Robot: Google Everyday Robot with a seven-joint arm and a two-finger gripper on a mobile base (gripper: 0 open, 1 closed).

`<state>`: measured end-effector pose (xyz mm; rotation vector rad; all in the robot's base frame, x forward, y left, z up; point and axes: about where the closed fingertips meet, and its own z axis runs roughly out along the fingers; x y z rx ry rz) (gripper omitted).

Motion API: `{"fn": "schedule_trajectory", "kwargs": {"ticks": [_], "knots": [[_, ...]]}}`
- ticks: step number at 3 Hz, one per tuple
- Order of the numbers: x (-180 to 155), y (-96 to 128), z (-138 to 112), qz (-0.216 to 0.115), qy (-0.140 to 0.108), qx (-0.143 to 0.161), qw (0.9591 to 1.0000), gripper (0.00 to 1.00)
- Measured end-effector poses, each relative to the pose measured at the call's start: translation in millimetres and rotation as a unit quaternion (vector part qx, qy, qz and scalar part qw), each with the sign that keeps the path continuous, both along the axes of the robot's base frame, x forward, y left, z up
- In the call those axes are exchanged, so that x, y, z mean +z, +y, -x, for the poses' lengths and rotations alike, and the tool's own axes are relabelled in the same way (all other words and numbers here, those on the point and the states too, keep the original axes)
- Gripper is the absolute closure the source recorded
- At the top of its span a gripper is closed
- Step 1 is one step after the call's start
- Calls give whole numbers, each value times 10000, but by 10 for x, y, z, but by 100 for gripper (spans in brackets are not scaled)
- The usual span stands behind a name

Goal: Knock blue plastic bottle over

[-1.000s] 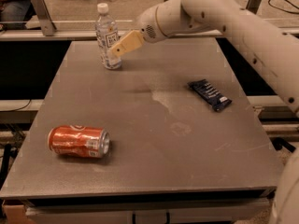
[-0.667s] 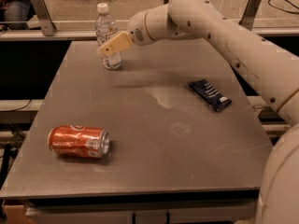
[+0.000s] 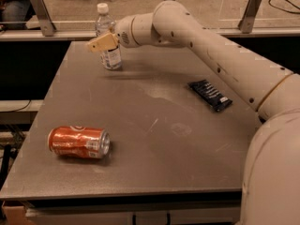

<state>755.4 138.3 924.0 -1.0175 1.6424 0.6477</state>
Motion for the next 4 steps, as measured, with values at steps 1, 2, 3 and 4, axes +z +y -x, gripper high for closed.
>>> {"fn": "schedule_trajectory", "kwargs": {"ticks": [1, 2, 3, 4], "knots": [[-33, 15, -40, -107, 8, -107, 9999, 39], [15, -67, -6, -146, -16, -136, 9998, 63], [206, -300, 52, -24, -136, -124, 9998, 86], [460, -540, 145, 347, -296, 47, 9990, 100]]}}
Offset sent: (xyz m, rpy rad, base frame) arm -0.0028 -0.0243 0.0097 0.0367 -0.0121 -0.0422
